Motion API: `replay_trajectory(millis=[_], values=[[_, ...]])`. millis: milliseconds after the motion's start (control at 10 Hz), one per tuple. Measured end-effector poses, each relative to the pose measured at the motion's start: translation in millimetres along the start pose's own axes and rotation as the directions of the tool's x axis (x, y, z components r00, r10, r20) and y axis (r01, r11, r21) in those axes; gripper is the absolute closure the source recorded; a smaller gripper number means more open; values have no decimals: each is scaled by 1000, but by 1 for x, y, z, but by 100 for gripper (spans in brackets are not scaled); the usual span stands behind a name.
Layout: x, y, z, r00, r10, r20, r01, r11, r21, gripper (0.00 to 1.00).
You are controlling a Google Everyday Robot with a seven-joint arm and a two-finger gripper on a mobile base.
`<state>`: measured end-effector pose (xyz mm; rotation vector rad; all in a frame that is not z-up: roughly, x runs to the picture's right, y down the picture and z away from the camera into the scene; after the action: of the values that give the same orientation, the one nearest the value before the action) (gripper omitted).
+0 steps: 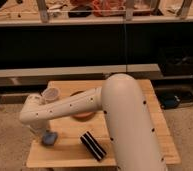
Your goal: Wipe the white sponge on the table
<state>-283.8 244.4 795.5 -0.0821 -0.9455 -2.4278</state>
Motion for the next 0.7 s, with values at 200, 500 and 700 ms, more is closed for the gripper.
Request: replay_trajectory(millis=[200,500,700], values=[[-13,18,-1,999,42,15,-42,999,-9,100],[-53,47,-15,991,132,7,-132,991,-24,100],[-80,52,-24,984,178,6,-177,984,-32,100]])
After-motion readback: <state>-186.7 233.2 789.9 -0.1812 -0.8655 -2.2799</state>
